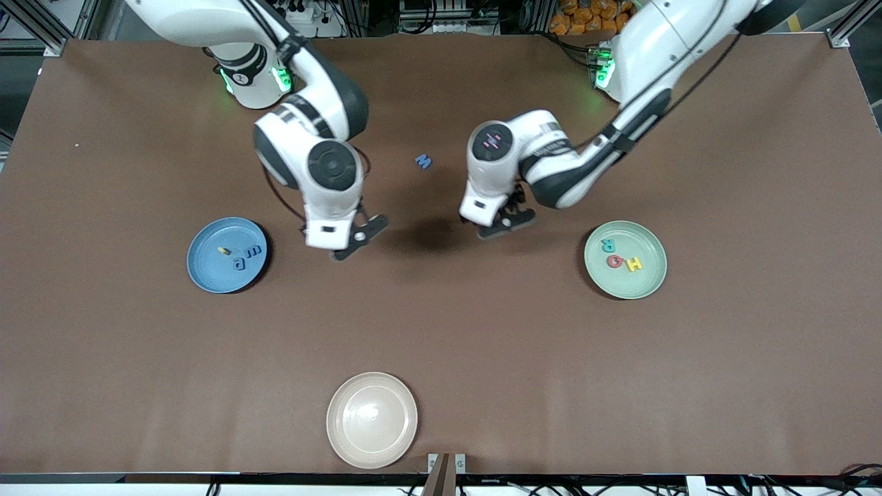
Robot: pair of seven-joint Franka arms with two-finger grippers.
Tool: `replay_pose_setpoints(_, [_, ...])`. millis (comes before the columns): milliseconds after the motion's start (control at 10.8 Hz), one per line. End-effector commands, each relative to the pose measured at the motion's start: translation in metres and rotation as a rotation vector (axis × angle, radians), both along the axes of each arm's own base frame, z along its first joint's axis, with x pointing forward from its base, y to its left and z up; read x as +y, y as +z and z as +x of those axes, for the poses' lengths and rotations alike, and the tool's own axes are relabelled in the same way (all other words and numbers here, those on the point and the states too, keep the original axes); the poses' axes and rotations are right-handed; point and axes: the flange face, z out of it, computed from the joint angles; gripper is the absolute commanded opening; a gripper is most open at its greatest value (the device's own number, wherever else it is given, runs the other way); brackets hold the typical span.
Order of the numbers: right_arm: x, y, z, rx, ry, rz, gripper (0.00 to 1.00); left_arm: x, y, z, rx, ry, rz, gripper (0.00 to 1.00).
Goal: Sort upper and lower case letters into plates
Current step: 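Place the w on the blue plate while the left gripper grasps the M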
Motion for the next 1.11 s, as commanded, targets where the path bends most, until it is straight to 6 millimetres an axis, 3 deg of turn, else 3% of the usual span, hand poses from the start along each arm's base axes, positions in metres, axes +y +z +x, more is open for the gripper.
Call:
replay_pose_setpoints(0, [-0.061,-0.009,0.006,0.062,-0.109,-0.073,0.00,-0.058,0.017,-0.037,0.059,0.061,-0.050,1.00])
replay_pose_setpoints(186, [-0.117,-0.030,0.016,0.094,-0.189,-0.106,0.00,-0.097,0.010,-0.089,0.099,0.221,-0.056,1.00])
replay_pose_setpoints(279, [-0.150,-0.043,0.023,0.100,-0.227,-0.115,0.00,-0.108,0.005,-0.115,0.096,0.348,-0.036,1.00])
replay_pose_setpoints(372, [-0.170,-0.065,0.021,0.092,-0.226,-0.096,0.00,-0.113,0.000,-0.128,0.103,0.409,-0.048,1.00])
replay_pose_setpoints(557, [-0.212,-0.103,0.016,0.051,-0.260,-0.052,0.00,-0.119,-0.025,-0.135,0.117,0.539,-0.082,1.00])
replay_pose_setpoints(743, [-0.229,-0.122,0.012,0.027,-0.268,-0.023,0.00,-0.113,-0.049,-0.135,0.094,0.534,-0.081,1.00])
replay_pose_setpoints(836, [-0.231,-0.124,0.012,0.028,-0.269,-0.024,0.10,-0.112,-0.067,-0.139,0.073,0.521,-0.089,1.00])
replay_pose_setpoints(929, [-0.233,-0.124,0.012,0.028,-0.274,-0.024,0.51,-0.107,-0.073,-0.131,0.043,0.532,-0.077,1.00])
replay_pose_setpoints(1022, [-0.236,-0.122,0.013,0.026,-0.276,-0.023,1.00,-0.108,-0.073,-0.127,0.043,0.538,-0.081,1.00])
